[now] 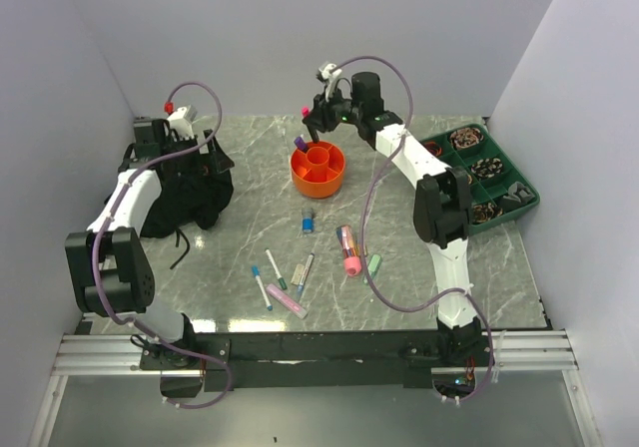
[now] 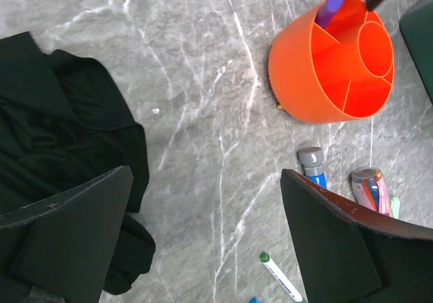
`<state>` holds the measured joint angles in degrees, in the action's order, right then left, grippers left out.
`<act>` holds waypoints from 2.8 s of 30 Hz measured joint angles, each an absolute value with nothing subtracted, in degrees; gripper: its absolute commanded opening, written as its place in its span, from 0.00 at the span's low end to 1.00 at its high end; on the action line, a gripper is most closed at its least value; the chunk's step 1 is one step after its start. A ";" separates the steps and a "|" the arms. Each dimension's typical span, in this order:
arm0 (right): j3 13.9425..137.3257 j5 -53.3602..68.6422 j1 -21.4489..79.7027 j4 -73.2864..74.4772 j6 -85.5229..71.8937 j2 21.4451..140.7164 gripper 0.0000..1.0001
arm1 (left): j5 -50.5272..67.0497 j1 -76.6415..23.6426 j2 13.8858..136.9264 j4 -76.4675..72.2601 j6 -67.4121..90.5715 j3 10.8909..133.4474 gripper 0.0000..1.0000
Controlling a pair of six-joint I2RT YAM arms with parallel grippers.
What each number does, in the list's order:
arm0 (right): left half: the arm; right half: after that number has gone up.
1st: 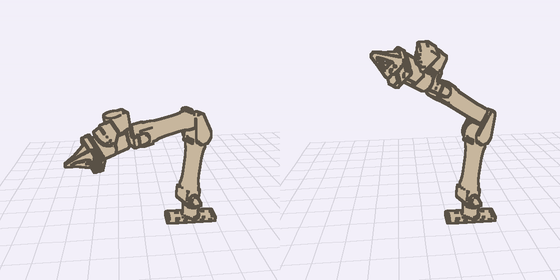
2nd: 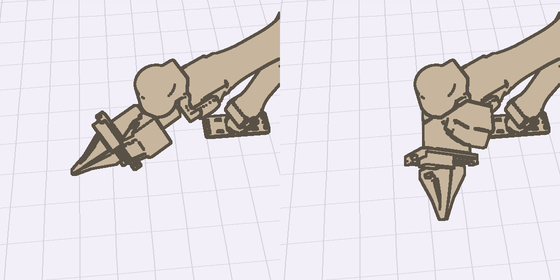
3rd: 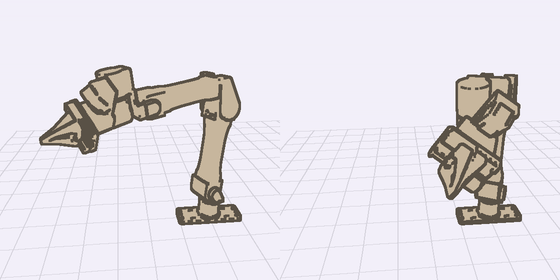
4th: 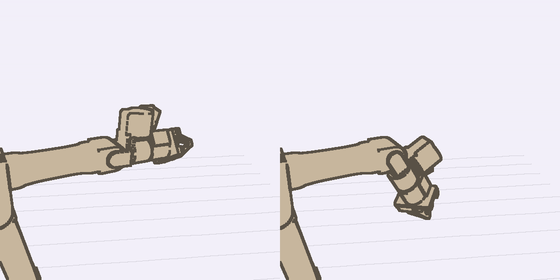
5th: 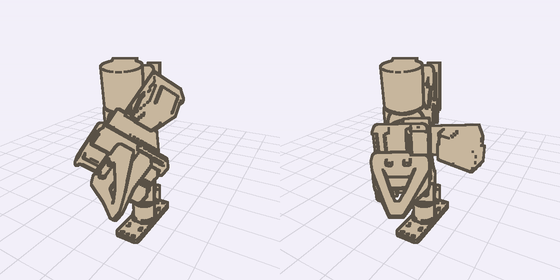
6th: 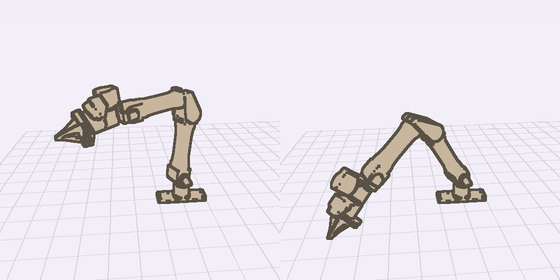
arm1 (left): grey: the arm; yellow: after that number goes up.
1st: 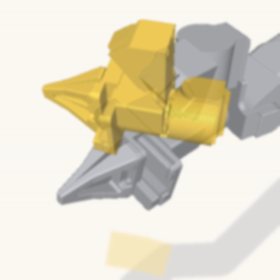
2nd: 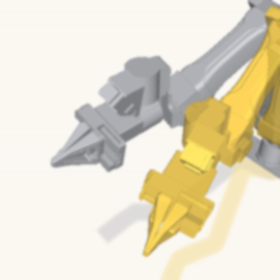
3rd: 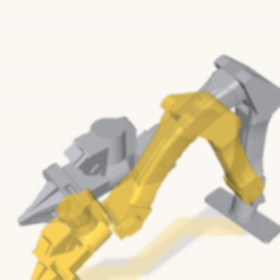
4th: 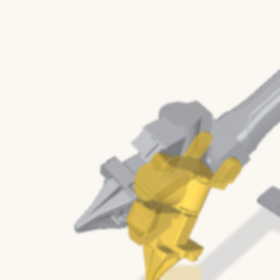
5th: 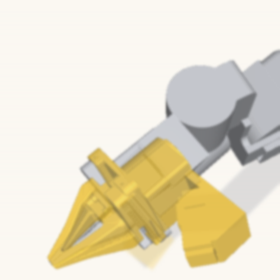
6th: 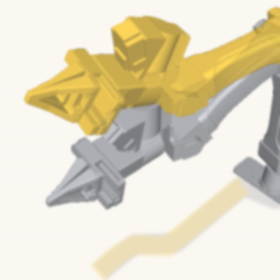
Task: Sort the stationery into containers
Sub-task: Place the pen in the storage box, then pick up the stationery from the corner of the board.
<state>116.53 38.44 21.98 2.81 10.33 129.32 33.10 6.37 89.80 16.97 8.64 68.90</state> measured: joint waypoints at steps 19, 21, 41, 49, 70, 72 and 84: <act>109.23 36.60 21.98 2.68 11.14 130.96 0.52 | 32.12 5.17 90.24 16.99 7.99 69.25 0.99; 108.79 36.36 21.98 2.87 11.20 130.72 0.54 | 32.12 5.17 90.17 16.99 8.01 69.25 1.00; 98.59 34.44 40.25 41.80 59.48 103.72 0.59 | 27.99 6.04 72.97 14.92 6.68 62.17 1.00; 75.16 24.08 52.75 49.63 77.58 102.52 0.56 | 25.10 7.42 64.25 19.29 5.06 56.05 0.99; 87.37 23.42 59.24 45.52 77.30 110.41 0.43 | 21.08 12.95 61.67 32.45 -2.13 53.74 0.99; 87.83 24.38 59.24 46.59 74.81 110.48 0.46 | 21.04 12.95 61.67 32.47 -2.42 53.87 1.00; 93.78 27.66 59.99 41.28 19.29 113.19 0.56 | 20.78 12.95 62.08 33.34 -2.02 55.96 0.99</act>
